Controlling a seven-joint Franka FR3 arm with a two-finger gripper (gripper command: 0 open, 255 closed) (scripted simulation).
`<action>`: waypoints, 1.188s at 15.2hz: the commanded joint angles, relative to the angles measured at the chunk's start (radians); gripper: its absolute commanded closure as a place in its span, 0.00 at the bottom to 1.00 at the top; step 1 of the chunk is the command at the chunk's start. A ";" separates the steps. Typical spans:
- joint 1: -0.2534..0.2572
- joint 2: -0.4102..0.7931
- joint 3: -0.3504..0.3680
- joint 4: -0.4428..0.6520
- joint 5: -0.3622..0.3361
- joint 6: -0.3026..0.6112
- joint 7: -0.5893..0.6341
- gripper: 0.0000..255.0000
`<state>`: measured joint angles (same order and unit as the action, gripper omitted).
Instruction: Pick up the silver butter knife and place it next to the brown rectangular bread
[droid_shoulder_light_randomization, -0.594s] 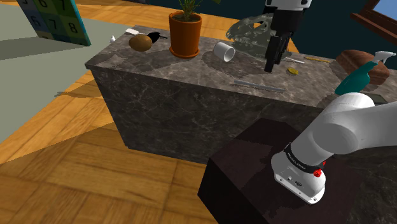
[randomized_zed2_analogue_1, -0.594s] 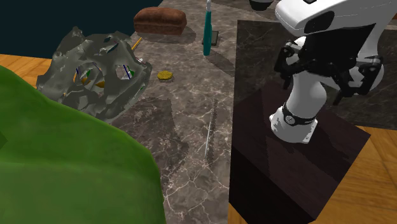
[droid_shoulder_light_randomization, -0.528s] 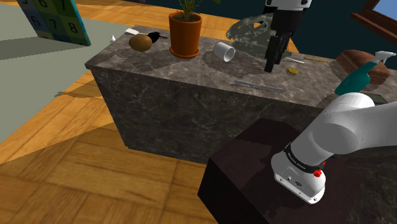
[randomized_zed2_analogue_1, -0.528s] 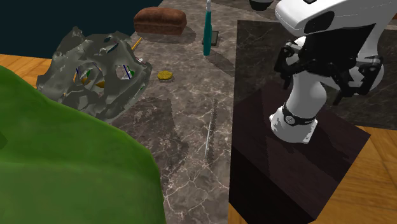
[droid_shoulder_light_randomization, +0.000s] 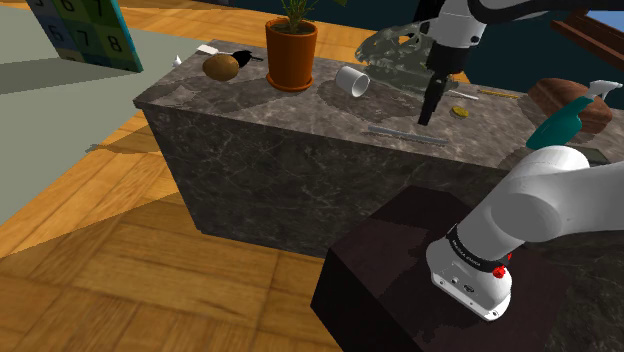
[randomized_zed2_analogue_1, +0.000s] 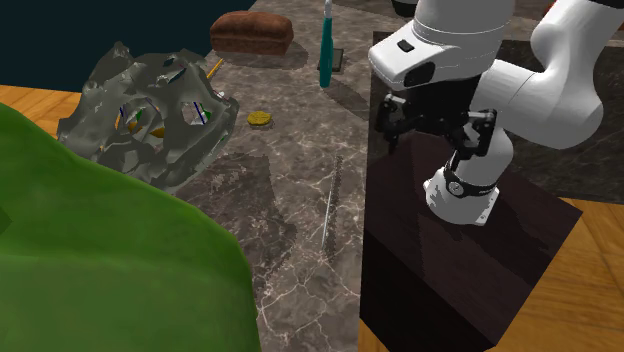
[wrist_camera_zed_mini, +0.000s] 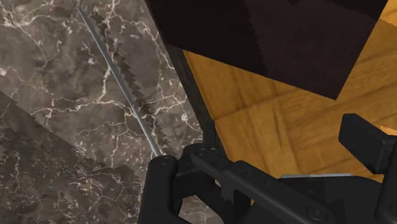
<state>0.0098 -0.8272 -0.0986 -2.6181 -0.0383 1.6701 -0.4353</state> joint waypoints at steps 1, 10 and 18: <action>-0.004 0.024 -0.045 -0.024 -0.040 0.076 -0.079 0.00; -0.001 0.230 -0.263 -0.070 -0.159 0.451 -0.416 0.00; 0.023 0.354 -0.336 -0.093 -0.161 0.625 -0.505 0.00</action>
<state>0.0318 -0.4811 -0.4310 -2.7024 -0.1985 2.2771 -0.9391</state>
